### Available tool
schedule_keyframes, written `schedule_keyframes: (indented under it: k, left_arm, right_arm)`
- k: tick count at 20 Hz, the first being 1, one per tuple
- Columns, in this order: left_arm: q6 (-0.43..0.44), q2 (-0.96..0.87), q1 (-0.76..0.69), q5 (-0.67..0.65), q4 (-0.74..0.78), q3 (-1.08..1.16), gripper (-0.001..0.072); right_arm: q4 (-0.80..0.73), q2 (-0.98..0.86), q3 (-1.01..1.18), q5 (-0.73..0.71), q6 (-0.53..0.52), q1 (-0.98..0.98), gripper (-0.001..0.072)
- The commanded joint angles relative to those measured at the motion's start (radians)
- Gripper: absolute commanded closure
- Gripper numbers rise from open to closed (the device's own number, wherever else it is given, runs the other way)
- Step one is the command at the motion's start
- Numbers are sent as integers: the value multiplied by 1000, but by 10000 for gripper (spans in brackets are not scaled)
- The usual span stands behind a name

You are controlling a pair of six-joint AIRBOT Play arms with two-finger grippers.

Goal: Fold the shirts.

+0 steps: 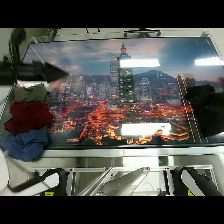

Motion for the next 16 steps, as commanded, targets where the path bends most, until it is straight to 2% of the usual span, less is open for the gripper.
schedule_keyframes:
  k: [1, 3, 6, 11, 16]
  left_arm:
    - [11, 274, 1, 111, 153, -423, 704]
    - [12, 378, 2, 135, 204, -590, 704]
    - [8, 467, 1, 145, 219, -706, 704]
    - [4, 554, 1, 222, 220, -772, 704]
    - [4, 571, 1, 240, 220, -771, 704]
  right_arm:
    - [-107, 27, -129, 2, 51, 201, 684]
    - [-106, 29, -180, -21, 51, 225, 684]
    - [-101, 30, -187, -19, 51, 224, 683]
    - [-80, 29, -187, 10, 54, 223, 684]
    - [-80, 29, -187, 10, 54, 223, 684]
